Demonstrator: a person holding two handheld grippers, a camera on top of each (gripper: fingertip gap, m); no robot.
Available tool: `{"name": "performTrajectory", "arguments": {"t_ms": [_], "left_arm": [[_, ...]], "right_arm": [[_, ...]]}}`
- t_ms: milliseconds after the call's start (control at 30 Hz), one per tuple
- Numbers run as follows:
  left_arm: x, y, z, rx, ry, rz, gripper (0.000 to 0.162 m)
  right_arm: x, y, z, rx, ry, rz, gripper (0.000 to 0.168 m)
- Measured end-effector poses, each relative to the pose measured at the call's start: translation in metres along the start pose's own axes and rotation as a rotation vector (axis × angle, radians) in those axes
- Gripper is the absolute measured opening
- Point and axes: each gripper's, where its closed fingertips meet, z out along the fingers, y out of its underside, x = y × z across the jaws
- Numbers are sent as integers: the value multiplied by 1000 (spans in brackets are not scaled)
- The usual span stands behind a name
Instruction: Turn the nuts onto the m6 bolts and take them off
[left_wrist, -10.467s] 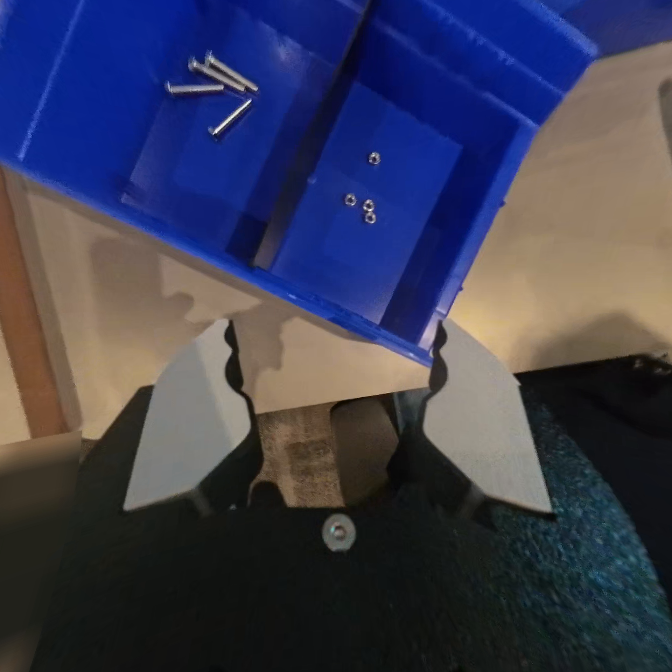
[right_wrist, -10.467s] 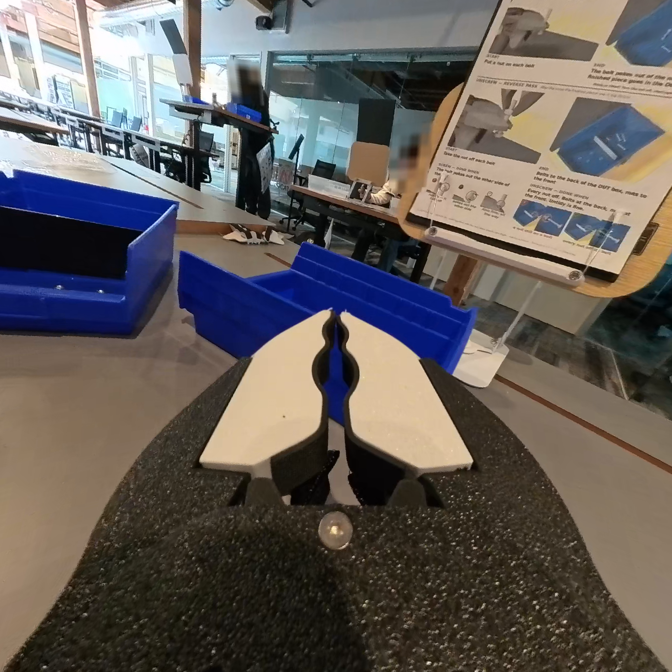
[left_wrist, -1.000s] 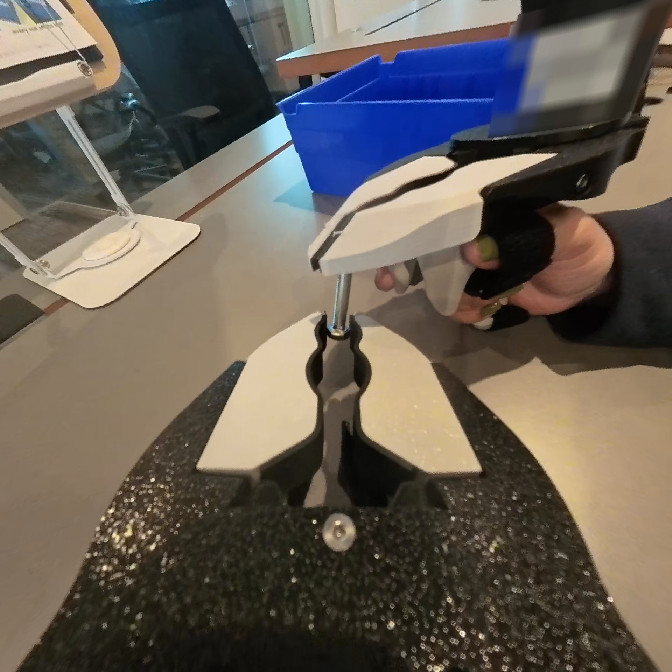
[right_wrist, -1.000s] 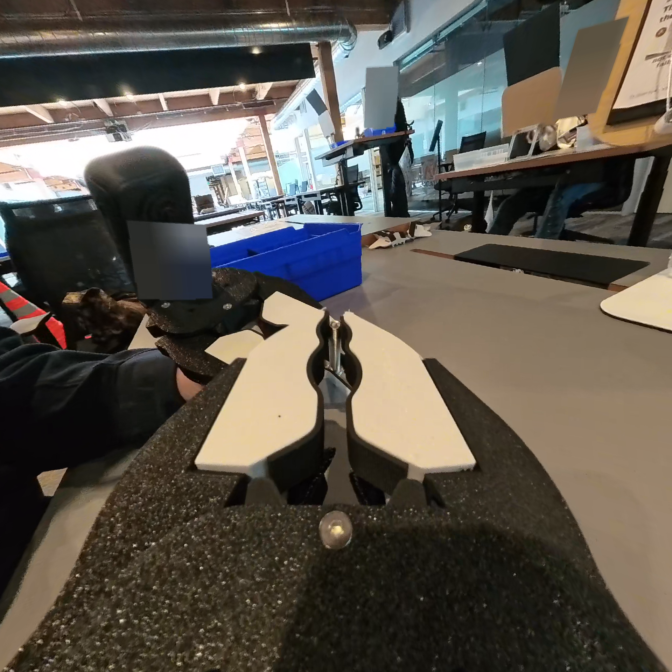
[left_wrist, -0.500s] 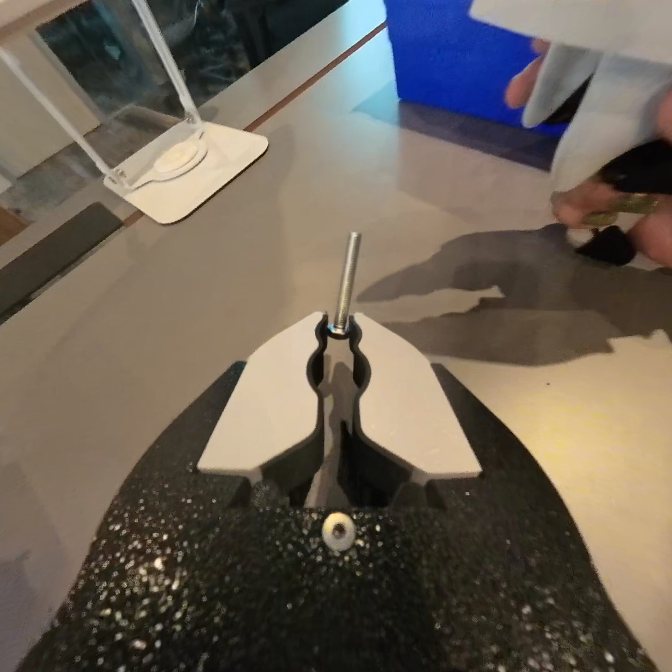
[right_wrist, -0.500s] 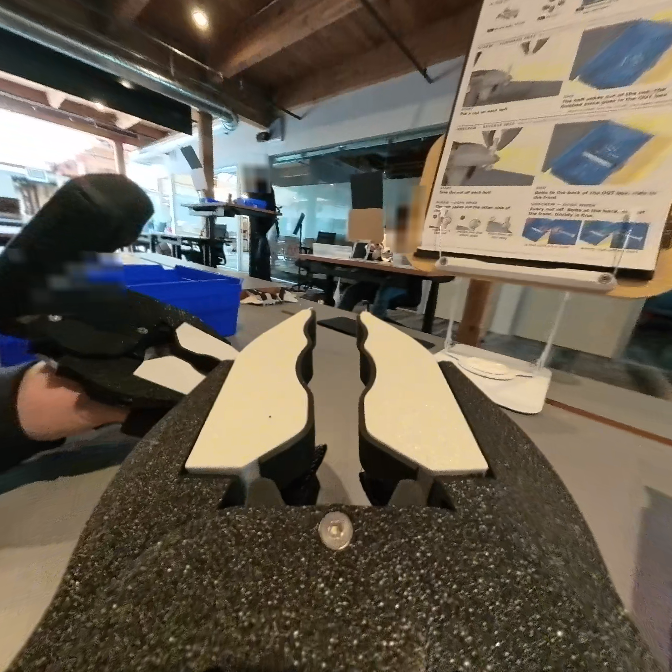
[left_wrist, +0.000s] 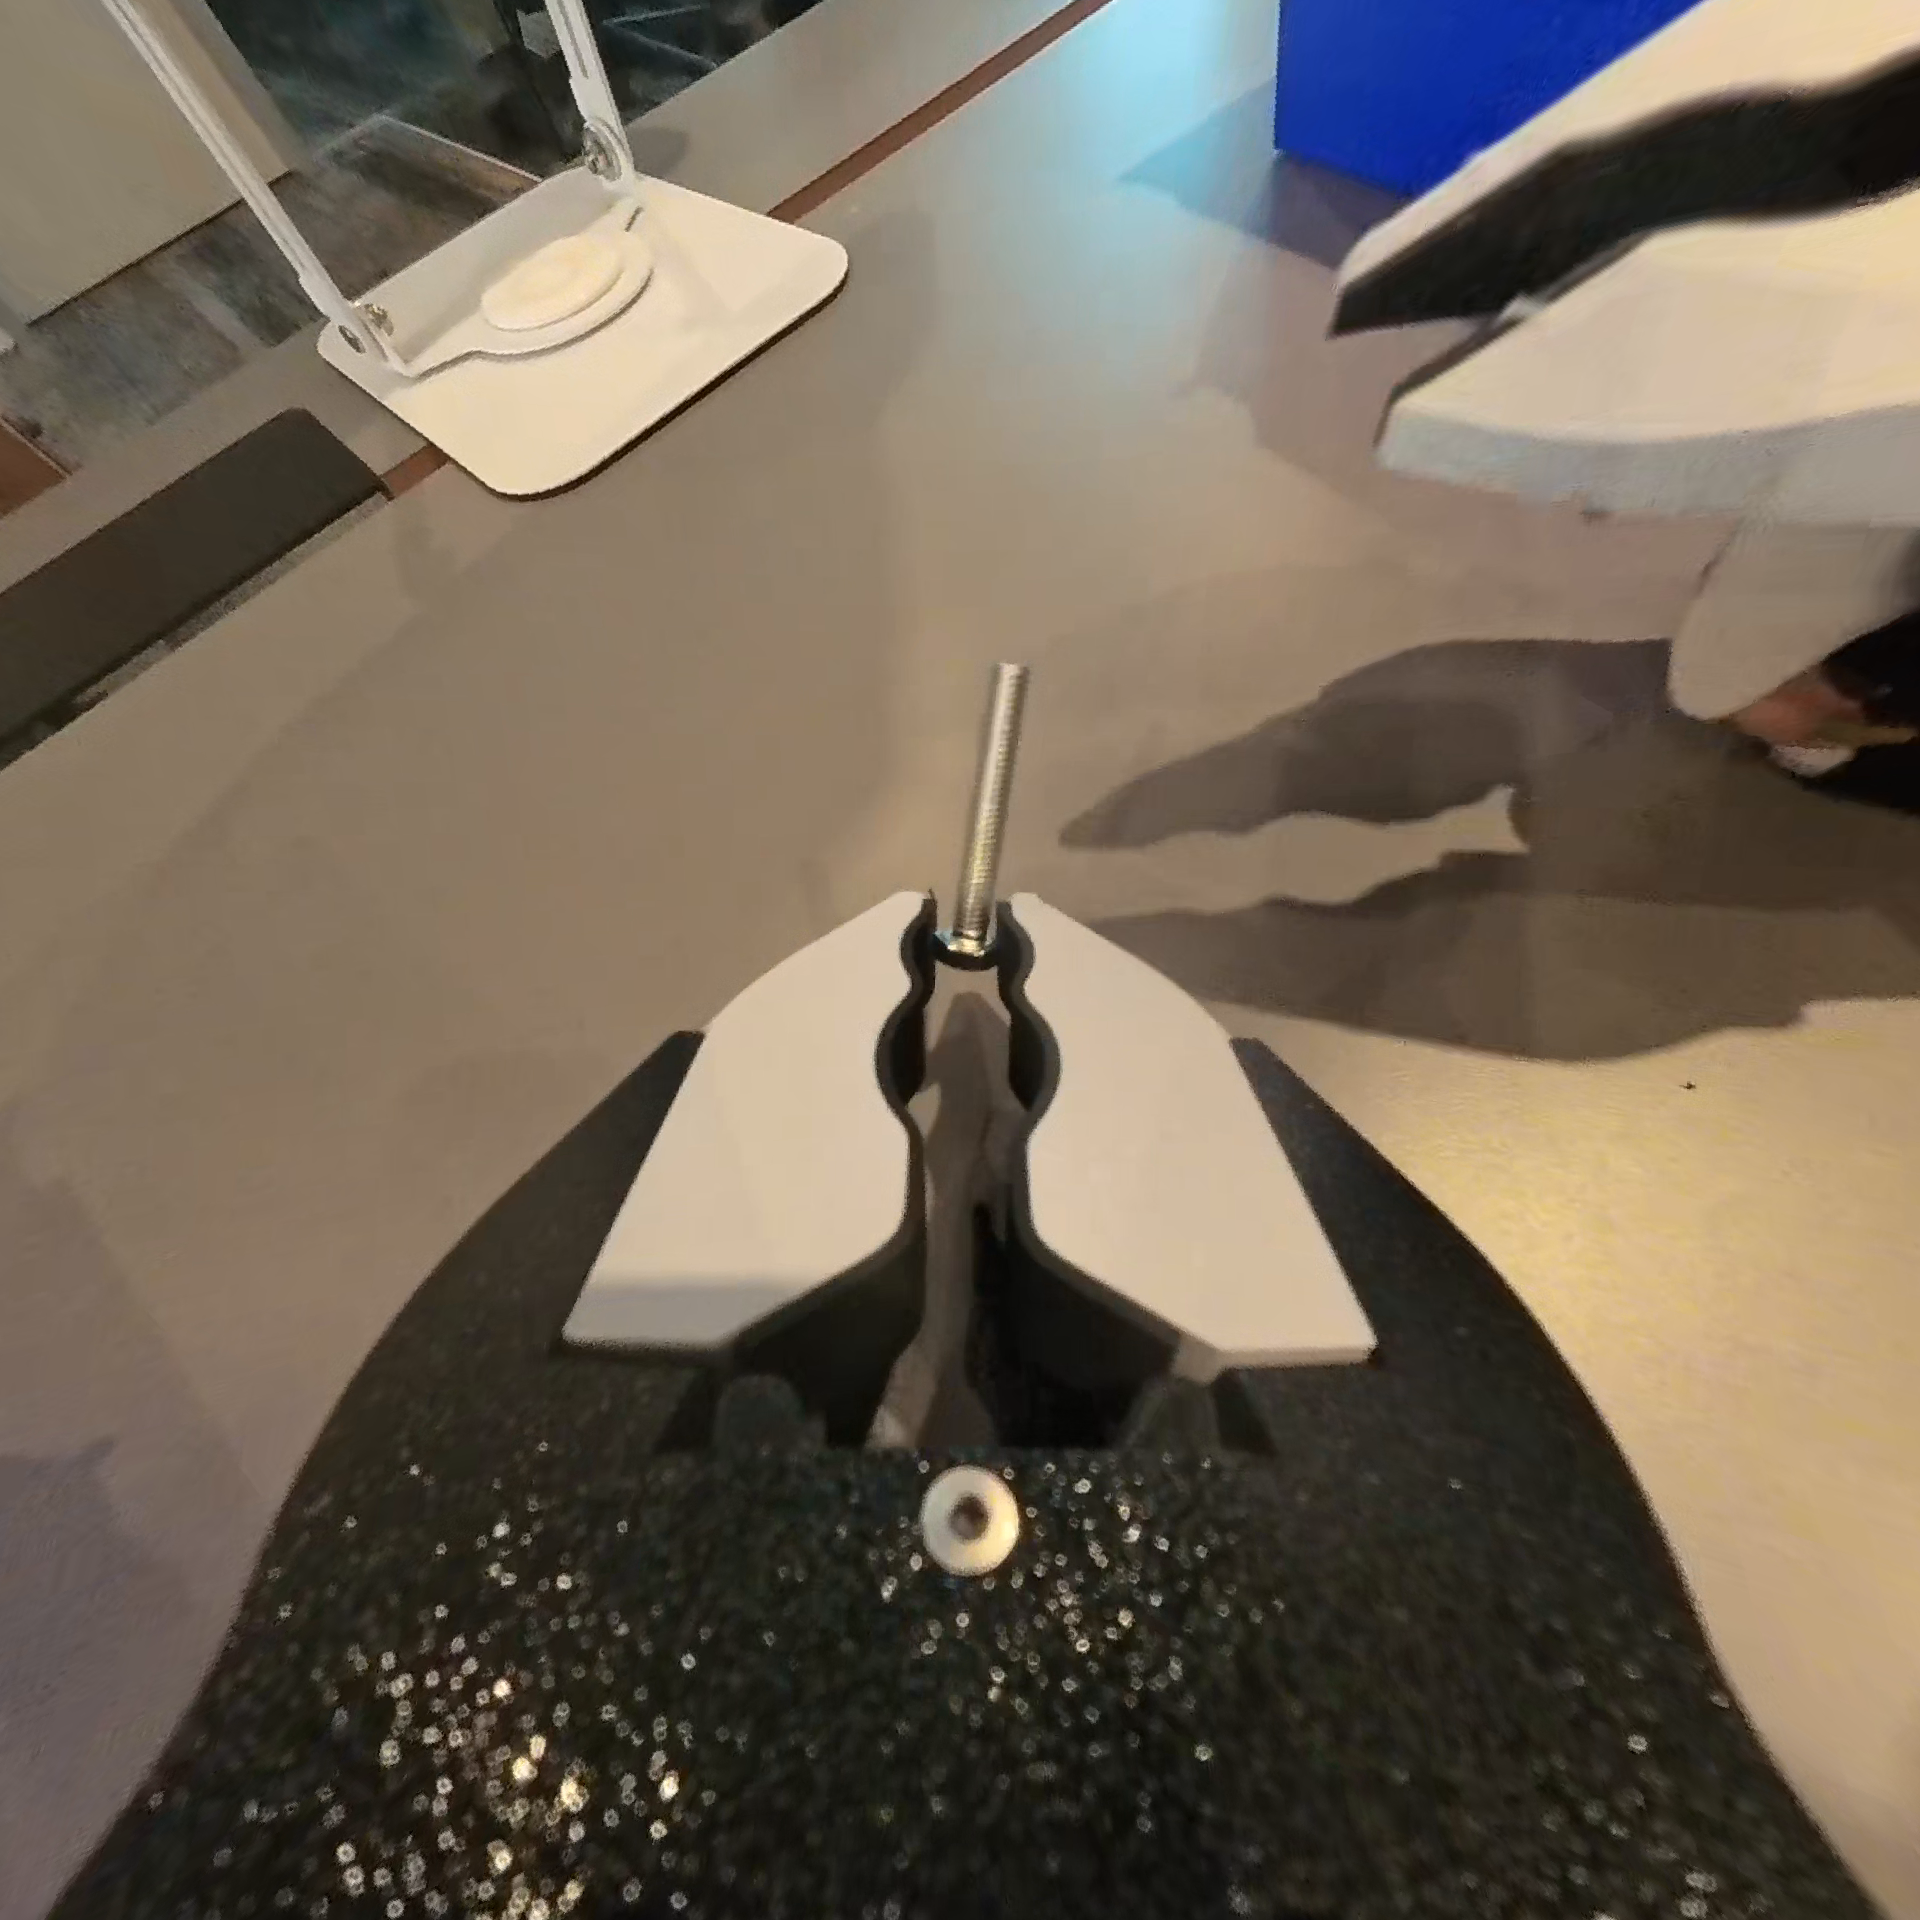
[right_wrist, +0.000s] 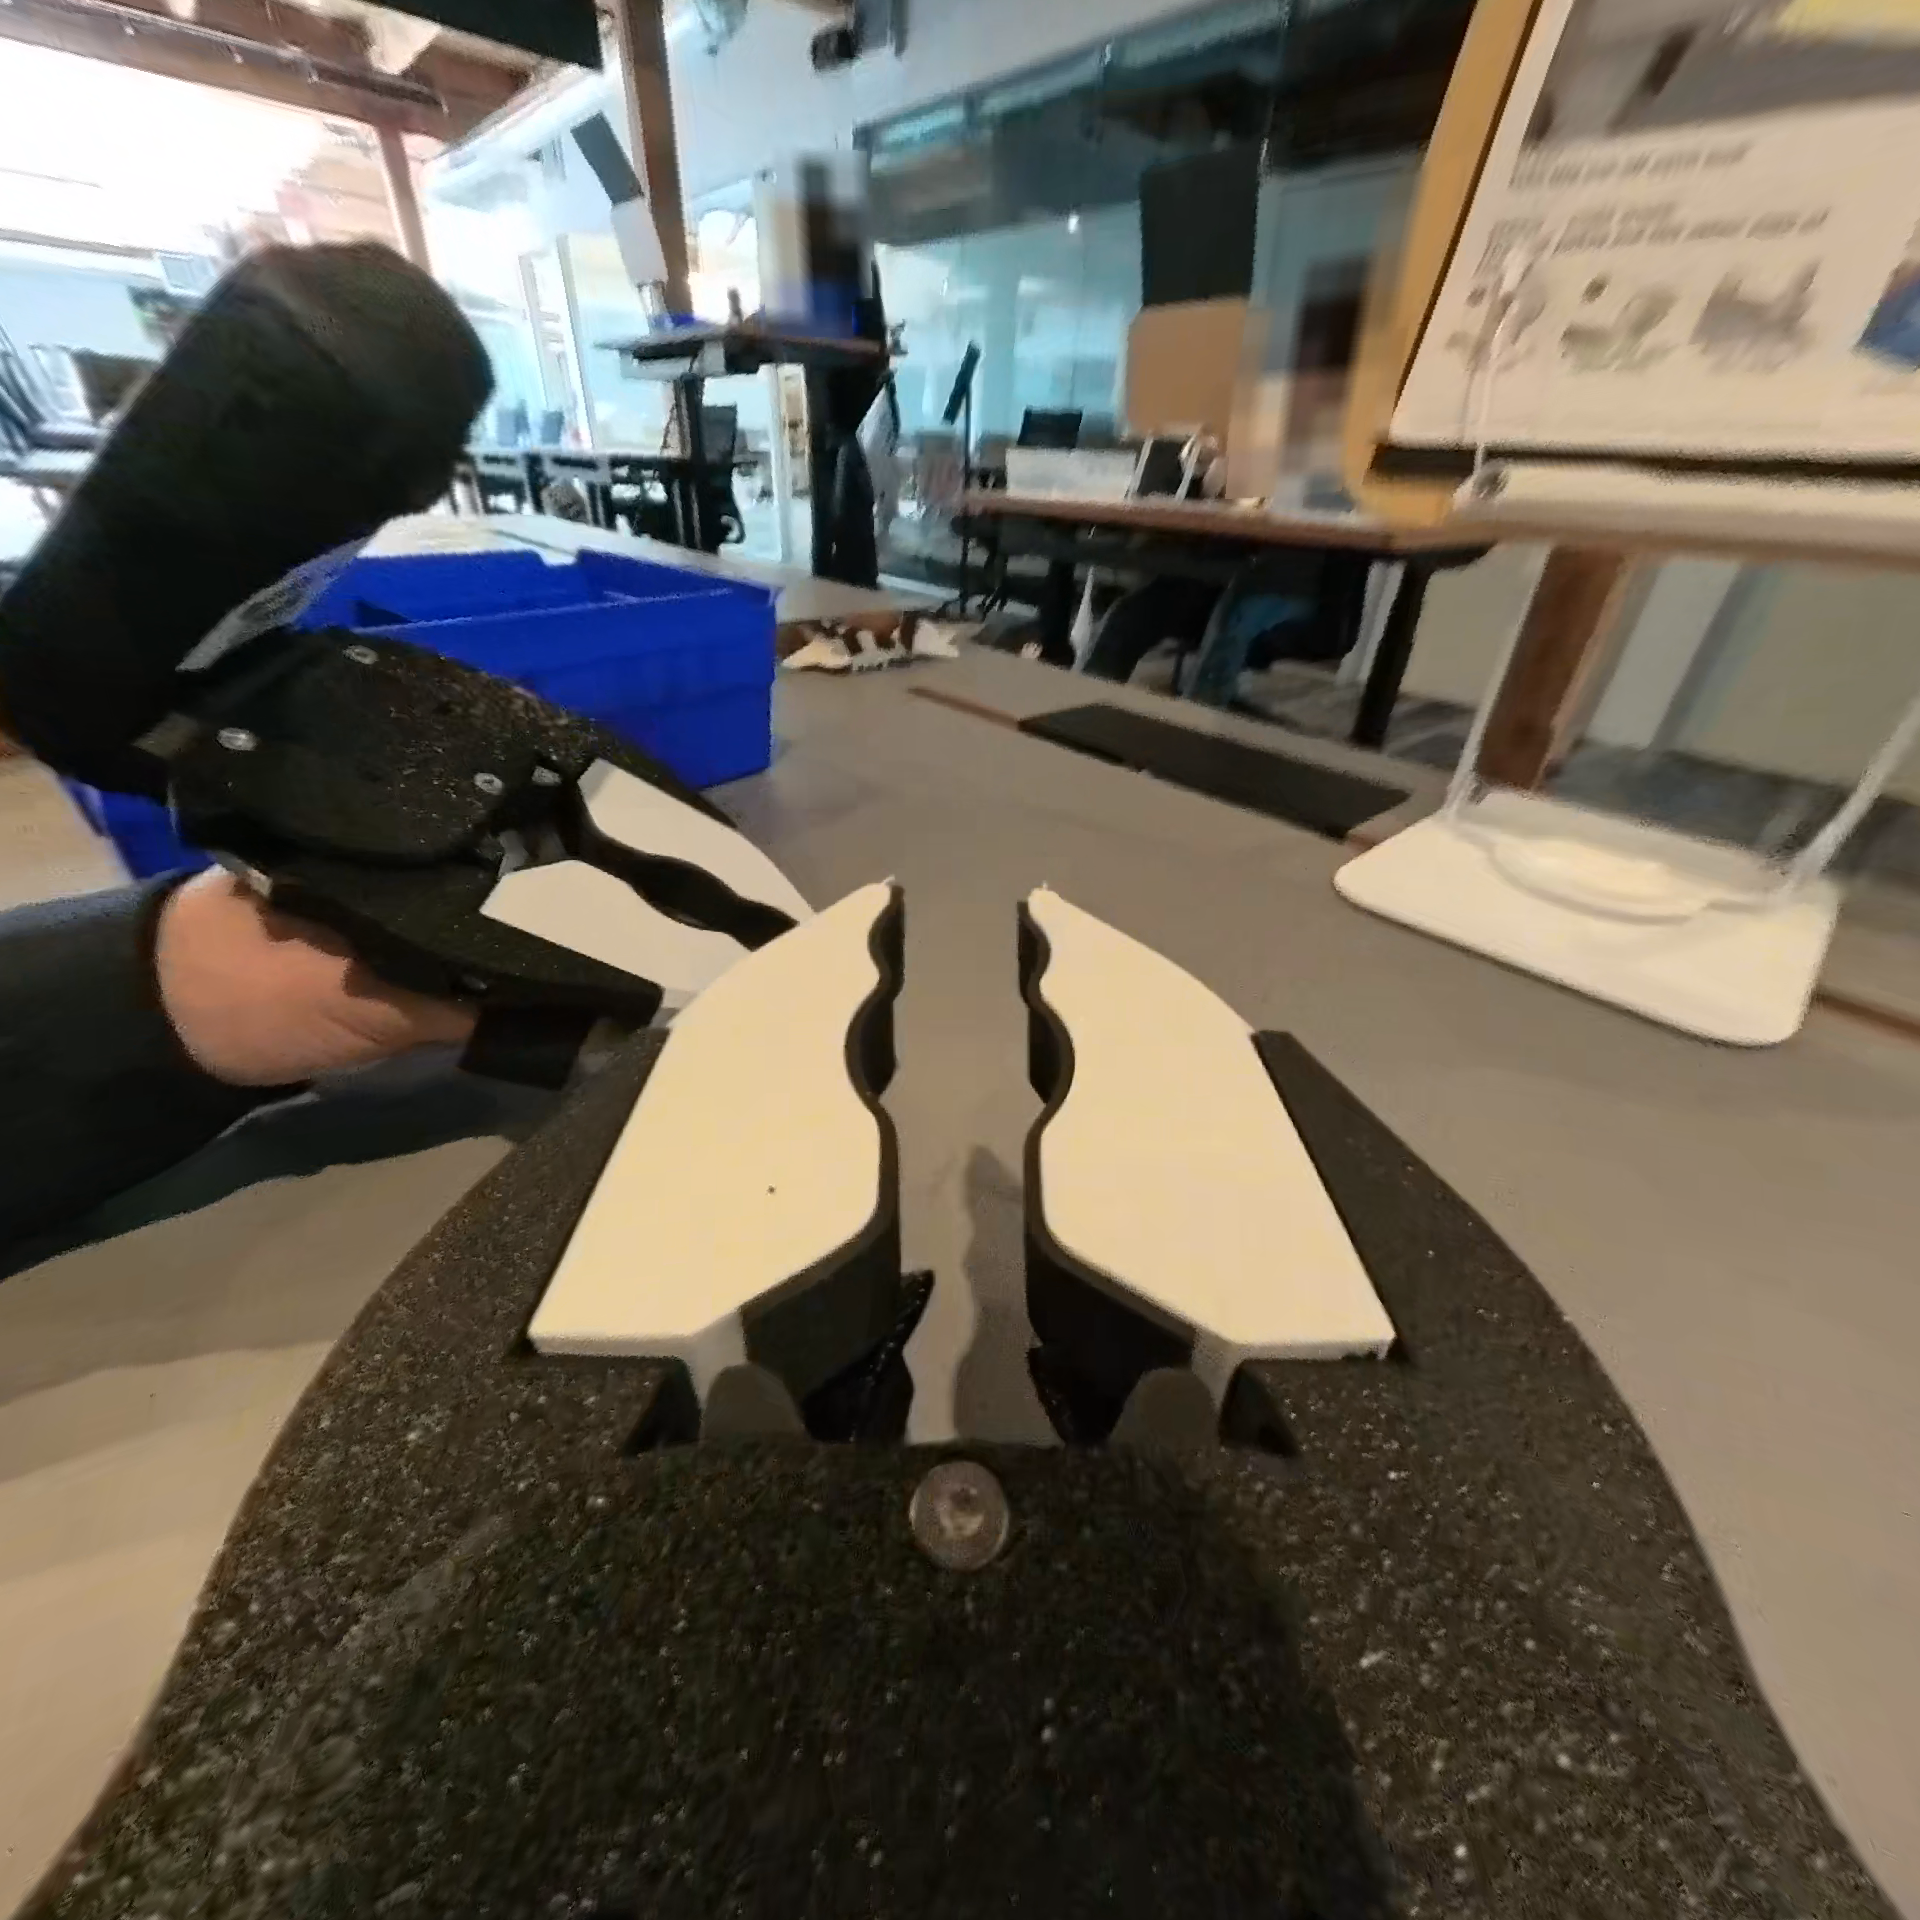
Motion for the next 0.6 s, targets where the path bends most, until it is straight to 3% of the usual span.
{"name": "performTrajectory", "arguments": {"t_ms": [233,600], "left_arm": [[4,-1,1,1,14,14,11],[-7,-3,-4,19,-31,49,10]], "right_arm": [[-23,35,30,-257,-158,364,42],[-17,21,33,-161,-136,403,34]]}}
